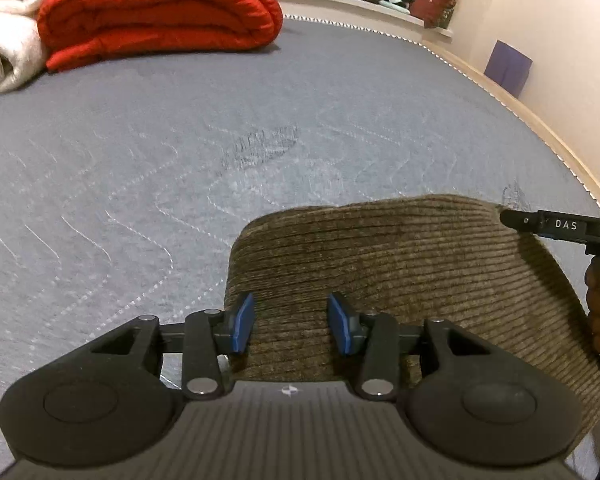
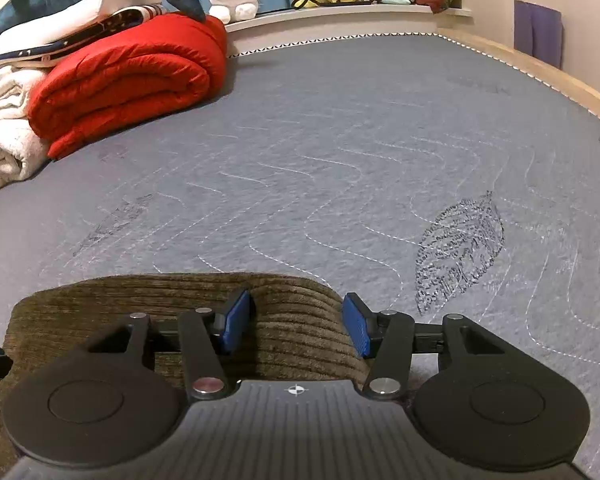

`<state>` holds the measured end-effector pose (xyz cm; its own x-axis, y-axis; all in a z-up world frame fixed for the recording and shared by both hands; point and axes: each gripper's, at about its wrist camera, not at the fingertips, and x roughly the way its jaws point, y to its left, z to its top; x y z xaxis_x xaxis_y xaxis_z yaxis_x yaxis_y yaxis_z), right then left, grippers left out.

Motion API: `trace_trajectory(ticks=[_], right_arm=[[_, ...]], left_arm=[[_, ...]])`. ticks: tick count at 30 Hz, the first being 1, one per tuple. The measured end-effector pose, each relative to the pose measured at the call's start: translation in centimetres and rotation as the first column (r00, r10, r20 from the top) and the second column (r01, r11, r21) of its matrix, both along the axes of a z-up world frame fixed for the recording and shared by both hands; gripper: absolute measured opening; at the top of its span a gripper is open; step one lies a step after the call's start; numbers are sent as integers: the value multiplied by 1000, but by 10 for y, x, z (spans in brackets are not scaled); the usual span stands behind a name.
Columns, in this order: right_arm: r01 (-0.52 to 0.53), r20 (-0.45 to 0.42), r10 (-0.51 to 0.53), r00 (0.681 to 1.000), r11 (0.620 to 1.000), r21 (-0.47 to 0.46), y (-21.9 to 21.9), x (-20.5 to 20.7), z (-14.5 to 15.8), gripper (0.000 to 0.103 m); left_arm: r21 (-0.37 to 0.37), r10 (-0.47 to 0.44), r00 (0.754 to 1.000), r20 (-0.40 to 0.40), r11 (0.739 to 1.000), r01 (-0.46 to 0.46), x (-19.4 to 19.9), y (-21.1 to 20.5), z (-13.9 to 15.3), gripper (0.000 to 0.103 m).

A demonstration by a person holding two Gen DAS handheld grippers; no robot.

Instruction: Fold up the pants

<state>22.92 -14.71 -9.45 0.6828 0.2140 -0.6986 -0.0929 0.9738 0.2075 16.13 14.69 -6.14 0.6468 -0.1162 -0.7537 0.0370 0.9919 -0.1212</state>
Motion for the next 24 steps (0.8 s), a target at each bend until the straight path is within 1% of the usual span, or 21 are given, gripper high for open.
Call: trace_trajectory(ticks=[2,6,8,9,11,12,14,15,19,20,21,22,23,24], right_arm=[[8,-4,-8,1000,1000,7,0,-1,3,54],[27,2,-27,1000,999,25,-3,-8,13,56],[35,25,-36,999,999,30,-4,-18,23,61],[27,45,-27,999,1000,16,-3,-24,29,65],[-27,106,29,994,999,-20,3,-42,43,72],[-61,131,66,989,997,-40,6,-53,48,73],[-128,152,138,979,989,-74,13,-74,55,74],[-164,148,175,973,983,-87,16,-86,57,74],[-263,98,274,957,958,-116,20,-129,54,74],[-280,79,291,953,952,-121,19,-138,53,74],[-293,55,302,952,947,-128,19,-144,49,74],[-306,17,311,950,941,-143,19,-149,44,74],[-326,-53,322,945,929,-174,21,-151,34,74],[-347,-117,329,937,915,-206,23,-153,23,75]], left_arm=[[20,-30,999,37,999,29,-7,-7,8,47],[2,-98,990,104,995,99,-22,-15,29,48],[7,-118,986,117,993,118,-29,-17,34,48],[6,-128,984,121,992,128,-32,-17,35,48],[8,-138,983,125,990,138,-37,-17,37,48],[11,-142,982,125,990,142,-40,-17,37,48],[16,-153,981,122,988,152,-47,-19,38,48],[18,-160,980,121,987,159,-48,-20,37,48],[33,-201,973,117,980,198,-57,-26,34,48],[37,-213,971,103,977,211,-58,-28,31,48],[49,-225,972,72,974,222,-55,-30,24,48],[79,-235,972,6,969,234,-52,-34,13,49],[110,-238,970,-46,964,241,-49,-37,1,55],[135,-232,972,-43,963,235,-50,-40,-6,62]])
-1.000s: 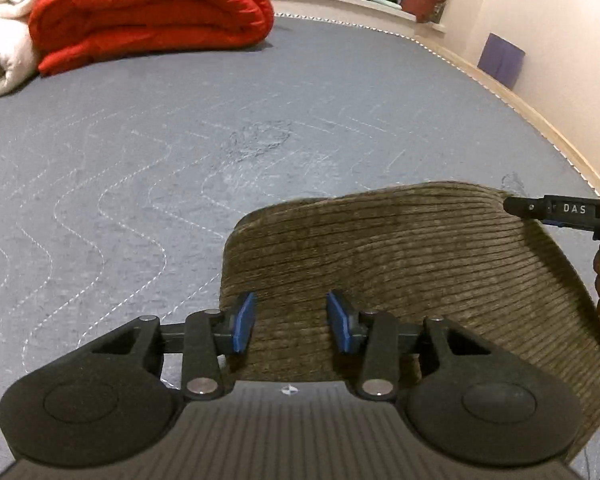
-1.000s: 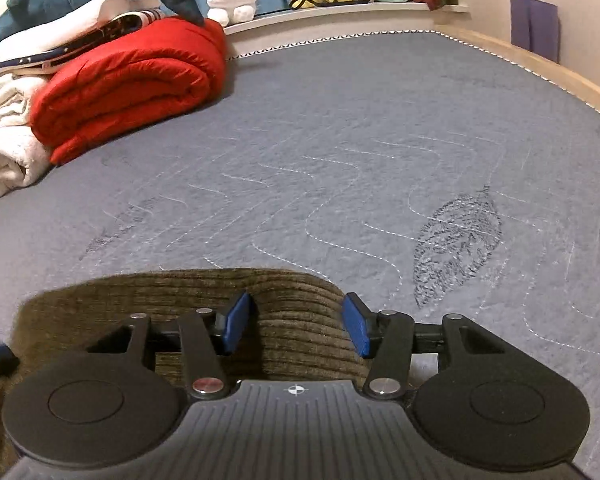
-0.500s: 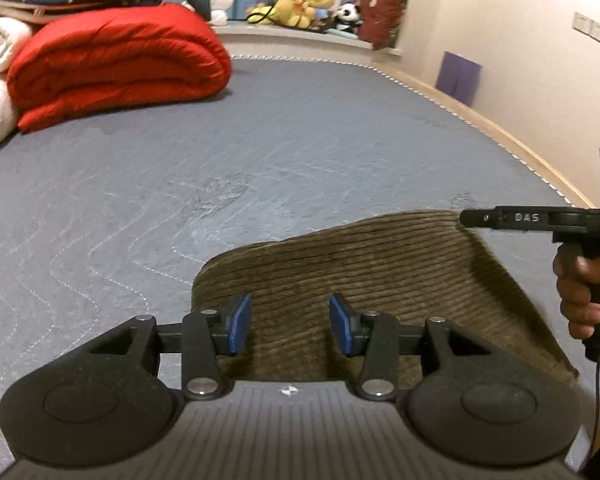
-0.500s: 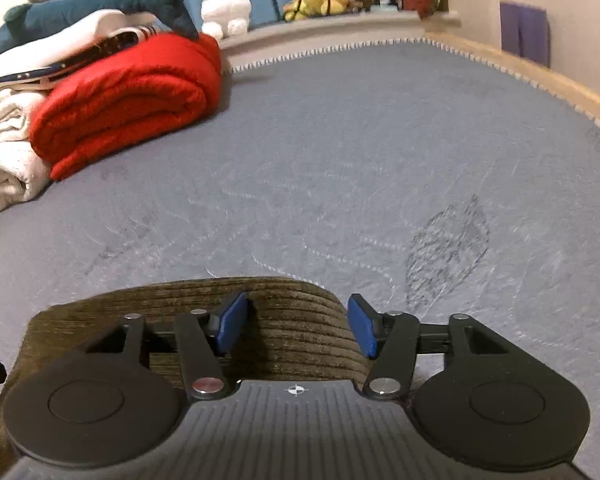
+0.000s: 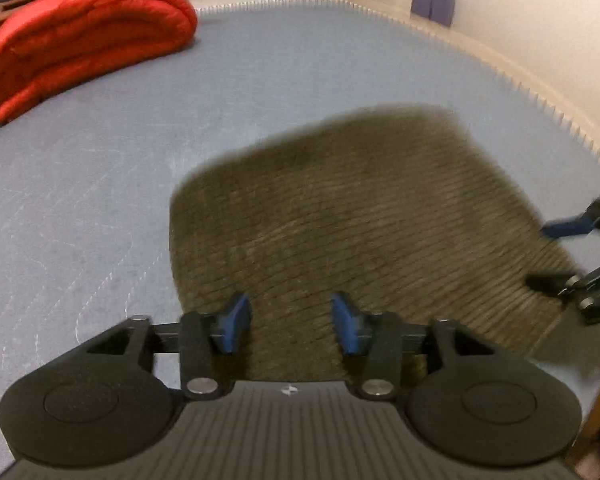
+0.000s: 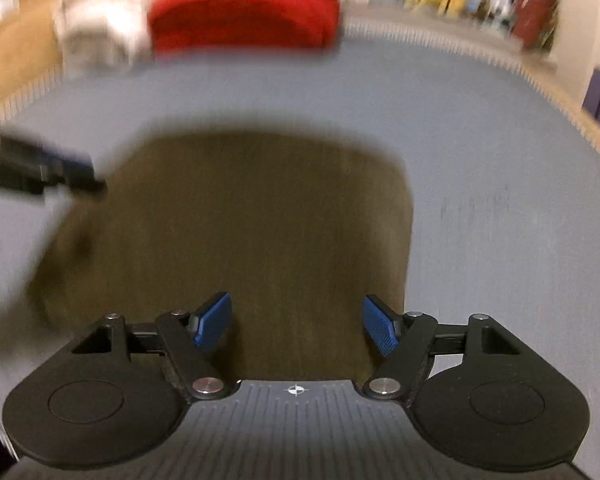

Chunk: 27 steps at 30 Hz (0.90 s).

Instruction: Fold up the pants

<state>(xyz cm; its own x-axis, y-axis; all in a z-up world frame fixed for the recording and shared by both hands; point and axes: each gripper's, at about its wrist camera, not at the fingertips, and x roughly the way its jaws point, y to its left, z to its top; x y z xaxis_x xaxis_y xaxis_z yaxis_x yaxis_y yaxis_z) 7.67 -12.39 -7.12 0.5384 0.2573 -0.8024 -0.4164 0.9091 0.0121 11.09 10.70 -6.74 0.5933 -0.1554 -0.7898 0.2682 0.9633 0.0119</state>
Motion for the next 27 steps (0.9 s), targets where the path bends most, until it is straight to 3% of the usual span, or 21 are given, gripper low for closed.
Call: trace_trajectory(ticks=[2,5,9,12,16,20,23,27], right_arm=[[-4,3,4,1000,1000,-19,0,-6,-9,75],[40,19,-40,999,999,-7,-1,-7,7,75],[85,122,-95,988,993,85,-3,-24,56,79],[135,207,-168,964,977,163,-3,-39,99,90],[188,265,-260,929,945,266,-9,-65,134,102],[200,285,-288,914,933,301,-20,-85,132,102],[218,288,-305,908,930,295,-22,-87,115,102],[292,240,-352,905,923,251,-20,-81,72,102]], left_arm=[[4,31,1000,7,1000,-31,-1,-1,5,62],[-40,96,994,51,995,-94,-12,-1,32,63],[-135,161,978,134,981,-143,-37,-3,78,84],[-150,207,950,233,973,-175,-60,-13,112,88],[-200,240,906,348,964,-178,-99,-22,135,101],[-222,280,887,366,952,-208,-118,-36,128,102],[-219,293,887,357,949,-226,-125,-48,102,103],[-102,325,923,207,945,-310,-118,-59,56,103]])
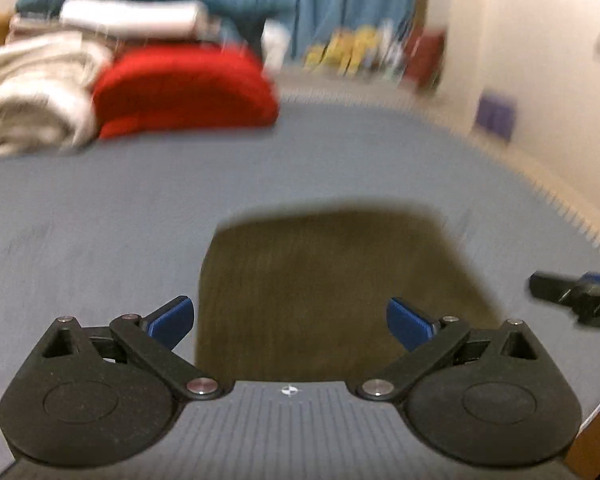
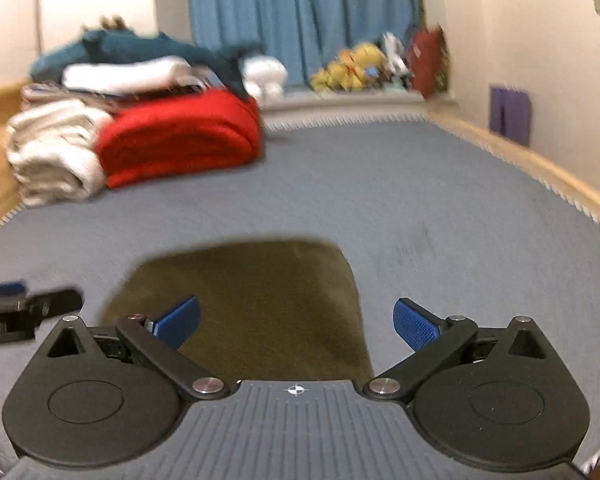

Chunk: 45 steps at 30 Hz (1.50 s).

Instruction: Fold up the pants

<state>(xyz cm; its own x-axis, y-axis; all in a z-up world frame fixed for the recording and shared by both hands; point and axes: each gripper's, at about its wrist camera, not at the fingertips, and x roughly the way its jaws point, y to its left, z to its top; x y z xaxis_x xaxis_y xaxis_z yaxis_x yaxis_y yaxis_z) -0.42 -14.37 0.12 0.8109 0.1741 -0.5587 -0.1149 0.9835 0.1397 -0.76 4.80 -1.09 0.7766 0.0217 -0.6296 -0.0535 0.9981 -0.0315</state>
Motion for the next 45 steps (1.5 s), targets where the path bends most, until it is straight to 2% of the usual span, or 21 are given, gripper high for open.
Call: trace_trajectory(ticks=[3,8,11,20,45], right_arm=[[25,-101,-22,995,999,29,-2,13,-18,102],[31,-147,-34,989,999,-20,4,24,-34,102],[29,-186,-27,982,1000,7,5,27,-39,102],[-36,-165,30,986,999,-36,22,31,-40,102],[-44,-180,34,983,998,-47,20,26,-41,102]], left_arm=[[-16,-23,999,-47,1000,22,13,1,-13,103],[-41,-11,994,-105,999,6,28,12,-25,103],[-45,-21,994,-109,999,16,31,12,-28,103],[-38,-45,992,-116,998,41,36,7,-36,103],[-39,-53,988,-146,998,48,34,5,-36,103]])
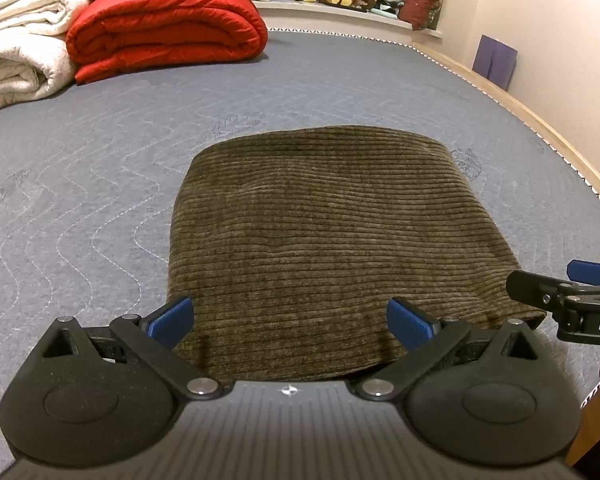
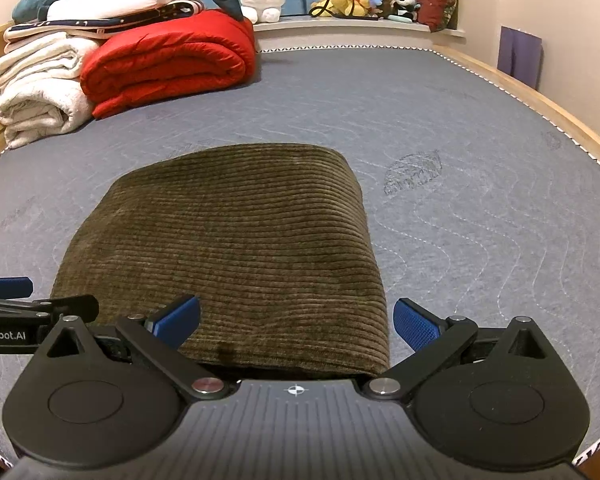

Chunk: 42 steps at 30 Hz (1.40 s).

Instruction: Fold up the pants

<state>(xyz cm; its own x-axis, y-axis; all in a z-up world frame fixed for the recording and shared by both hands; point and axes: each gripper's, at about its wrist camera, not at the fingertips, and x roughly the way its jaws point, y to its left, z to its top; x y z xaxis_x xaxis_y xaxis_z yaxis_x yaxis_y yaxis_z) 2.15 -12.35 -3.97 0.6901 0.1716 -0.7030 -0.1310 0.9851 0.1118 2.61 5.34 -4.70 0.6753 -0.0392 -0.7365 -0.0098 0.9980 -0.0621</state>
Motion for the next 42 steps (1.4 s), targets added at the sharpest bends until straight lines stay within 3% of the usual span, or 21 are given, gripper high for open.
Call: trace_trajectory(ticks=[42], right_arm=[[-23,-8,23,1000,1000,-6,2,-2,-3,102]], left_arm=[[13,-40,999,22,999,40,-3,-5,2,103]])
